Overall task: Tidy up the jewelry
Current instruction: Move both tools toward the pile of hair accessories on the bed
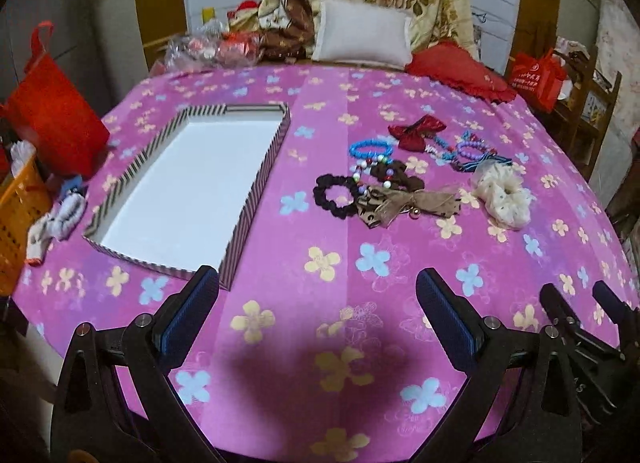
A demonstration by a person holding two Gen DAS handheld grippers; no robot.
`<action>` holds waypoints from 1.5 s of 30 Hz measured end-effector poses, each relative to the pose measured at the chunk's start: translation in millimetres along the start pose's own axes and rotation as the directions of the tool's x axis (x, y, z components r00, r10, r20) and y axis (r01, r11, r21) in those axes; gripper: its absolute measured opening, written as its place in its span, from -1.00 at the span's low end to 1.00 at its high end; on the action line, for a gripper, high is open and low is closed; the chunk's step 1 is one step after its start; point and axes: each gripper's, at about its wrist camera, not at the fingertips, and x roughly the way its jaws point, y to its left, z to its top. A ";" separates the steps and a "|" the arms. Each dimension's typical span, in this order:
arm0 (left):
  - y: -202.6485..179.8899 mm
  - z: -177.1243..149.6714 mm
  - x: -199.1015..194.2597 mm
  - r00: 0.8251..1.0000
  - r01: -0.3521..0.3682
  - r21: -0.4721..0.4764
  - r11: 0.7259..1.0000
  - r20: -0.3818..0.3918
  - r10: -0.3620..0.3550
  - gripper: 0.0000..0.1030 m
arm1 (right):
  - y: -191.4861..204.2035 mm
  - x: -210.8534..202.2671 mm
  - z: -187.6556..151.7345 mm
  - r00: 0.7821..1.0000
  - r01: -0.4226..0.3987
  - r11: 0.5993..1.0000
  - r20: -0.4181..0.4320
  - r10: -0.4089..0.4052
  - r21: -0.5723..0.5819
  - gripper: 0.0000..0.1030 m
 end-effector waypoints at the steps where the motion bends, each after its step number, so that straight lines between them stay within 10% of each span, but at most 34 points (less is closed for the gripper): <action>1: -0.3 -0.6 -4.2 1.000 0.003 0.005 1.000 0.006 -0.003 0.93 | 0.6 -0.8 -0.5 1.000 0.000 1.000 -0.005 0.000 -0.006 0.77; 26: 4.0 -16.9 -30.1 0.999 -0.049 0.036 0.998 0.015 0.049 0.93 | 9.0 -16.4 -7.6 1.000 -0.025 0.999 0.012 0.026 -0.020 0.77; 45: -8.9 -14.2 27.7 0.993 -0.038 0.062 0.997 -0.107 0.044 0.93 | -0.2 37.9 -11.2 0.994 -0.028 0.999 -0.100 0.030 0.017 0.77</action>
